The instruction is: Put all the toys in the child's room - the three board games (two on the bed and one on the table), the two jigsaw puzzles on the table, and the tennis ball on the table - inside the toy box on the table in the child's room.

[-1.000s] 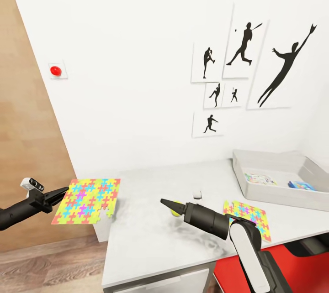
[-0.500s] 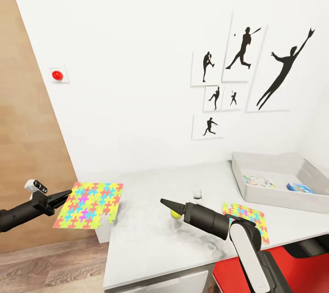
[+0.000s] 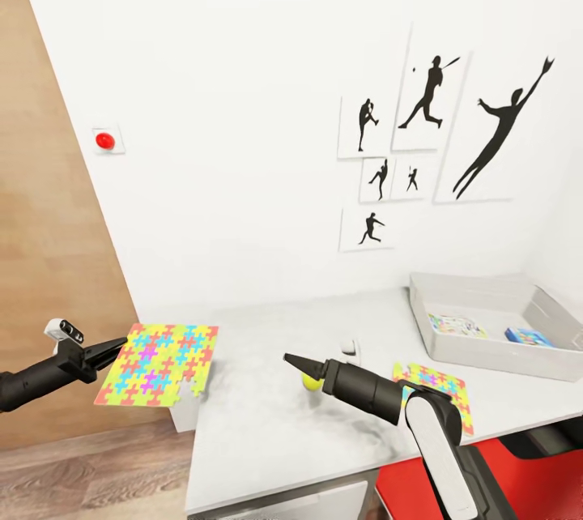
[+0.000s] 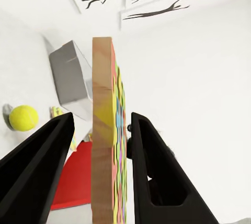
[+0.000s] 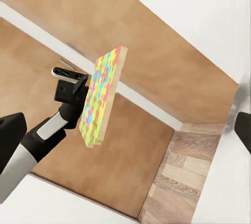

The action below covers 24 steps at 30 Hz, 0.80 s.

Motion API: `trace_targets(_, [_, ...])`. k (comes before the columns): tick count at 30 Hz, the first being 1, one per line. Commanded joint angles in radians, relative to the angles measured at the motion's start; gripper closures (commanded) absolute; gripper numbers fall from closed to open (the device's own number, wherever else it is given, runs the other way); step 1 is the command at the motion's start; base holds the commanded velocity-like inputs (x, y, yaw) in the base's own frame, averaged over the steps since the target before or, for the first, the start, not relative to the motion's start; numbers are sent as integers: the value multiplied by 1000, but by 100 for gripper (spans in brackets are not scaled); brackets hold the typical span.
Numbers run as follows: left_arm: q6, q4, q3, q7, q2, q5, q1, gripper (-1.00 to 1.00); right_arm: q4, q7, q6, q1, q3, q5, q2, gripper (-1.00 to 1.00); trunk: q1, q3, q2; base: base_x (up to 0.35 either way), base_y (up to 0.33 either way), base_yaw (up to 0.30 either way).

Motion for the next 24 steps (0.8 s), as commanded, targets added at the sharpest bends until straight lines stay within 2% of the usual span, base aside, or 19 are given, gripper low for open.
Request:
trace_targets(1, [10,1,-6,-5,2,4,-1,100,0,-4,4,-1,5,1,0,-100,-4,2,6,-17,0,0])
trace_targets(13, [10,1,-6,-5,2,4,-1,100,0,-15,-1,-1,23,0,1,-100,-50,40,90,-2,0,-3])
trace_targets(24, [10,-13,-8,-5,2,4,-2,100,0,-13,-10,-1,37,0,1,-100,-92,83,167,0,0,-211])
